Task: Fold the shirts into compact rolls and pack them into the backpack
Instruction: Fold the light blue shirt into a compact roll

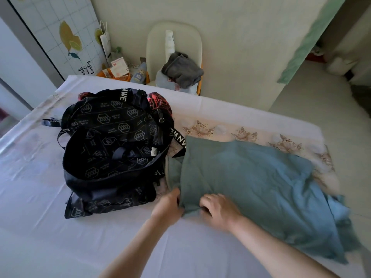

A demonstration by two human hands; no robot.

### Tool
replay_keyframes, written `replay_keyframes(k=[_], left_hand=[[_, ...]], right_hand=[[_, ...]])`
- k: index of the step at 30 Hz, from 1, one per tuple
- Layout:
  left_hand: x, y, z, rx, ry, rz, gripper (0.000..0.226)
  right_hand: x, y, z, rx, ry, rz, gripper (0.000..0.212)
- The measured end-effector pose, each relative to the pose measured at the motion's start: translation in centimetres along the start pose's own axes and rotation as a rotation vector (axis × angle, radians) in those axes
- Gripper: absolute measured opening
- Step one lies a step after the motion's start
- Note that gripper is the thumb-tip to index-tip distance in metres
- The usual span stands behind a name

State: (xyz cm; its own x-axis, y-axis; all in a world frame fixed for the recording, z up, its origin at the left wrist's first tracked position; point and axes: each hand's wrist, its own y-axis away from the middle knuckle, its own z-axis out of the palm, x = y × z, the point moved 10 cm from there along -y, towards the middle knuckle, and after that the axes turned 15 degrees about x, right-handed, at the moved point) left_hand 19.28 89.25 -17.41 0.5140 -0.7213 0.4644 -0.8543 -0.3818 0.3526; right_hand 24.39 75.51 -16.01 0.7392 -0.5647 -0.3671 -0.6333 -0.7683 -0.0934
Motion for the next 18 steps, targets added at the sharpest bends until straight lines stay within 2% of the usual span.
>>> replay_keyframes(k=[2, 3, 4, 5, 7, 8, 9, 10, 11, 13, 15, 18], left_hand=[[-1.0, 1.5, 1.8, -0.281, -0.028, -0.049, 0.012], [-1.4, 2.7, 2.4, -0.428, -0.069, -0.064, 0.008], [-1.7, 3.3, 2.4, -0.486, -0.122, -0.062, 0.013], [-1.6, 3.1, 1.8, -0.441, -0.167, -0.053, 0.019], [-0.8, 0.8, -1.2, -0.095, -0.211, 0.007, 0.030], [0.0, 0.1, -2.7, 0.083, -0.196, 0.049, 0.031], [0.9, -0.1, -3.6, 0.204, -0.182, 0.103, 0.033], [1.4, -0.3, -3.3, 0.231, -0.193, 0.163, 0.039], [1.5, -0.4, -2.3, 0.183, -0.230, 0.214, 0.050], [0.5, -0.4, 0.3, 0.029, -0.266, 0.194, 0.069], [0.0, -0.6, 1.5, -0.014, -0.266, 0.169, 0.072], [0.9, -1.4, 0.5, 0.096, -0.199, 0.157, 0.056]], right_hand=[[0.2, 0.4, 0.1, -0.104, -0.099, 0.095, 0.020], [0.5, 0.7, 0.4, -0.159, -0.126, 0.157, 0.022], [0.7, 0.7, 0.3, -0.164, -0.147, 0.194, 0.024], [0.9, 0.2, -0.5, -0.098, -0.163, 0.213, 0.026], [1.0, -1.3, -2.7, 0.155, -0.140, 0.152, 0.022], [0.7, -2.1, -3.3, 0.221, -0.094, 0.110, 0.022], [0.7, -2.9, -3.1, 0.201, -0.031, 0.100, 0.031], [1.1, -3.3, -2.0, 0.097, 0.026, 0.133, 0.045], [2.0, -3.2, -0.8, -0.033, 0.066, 0.205, 0.056], [4.7, -2.0, 1.0, -0.243, 0.140, 0.348, 0.066], [6.9, -0.9, 0.9, -0.292, 0.226, 0.385, 0.067], [8.7, -0.5, -0.7, -0.270, 0.303, 0.406, 0.066]])
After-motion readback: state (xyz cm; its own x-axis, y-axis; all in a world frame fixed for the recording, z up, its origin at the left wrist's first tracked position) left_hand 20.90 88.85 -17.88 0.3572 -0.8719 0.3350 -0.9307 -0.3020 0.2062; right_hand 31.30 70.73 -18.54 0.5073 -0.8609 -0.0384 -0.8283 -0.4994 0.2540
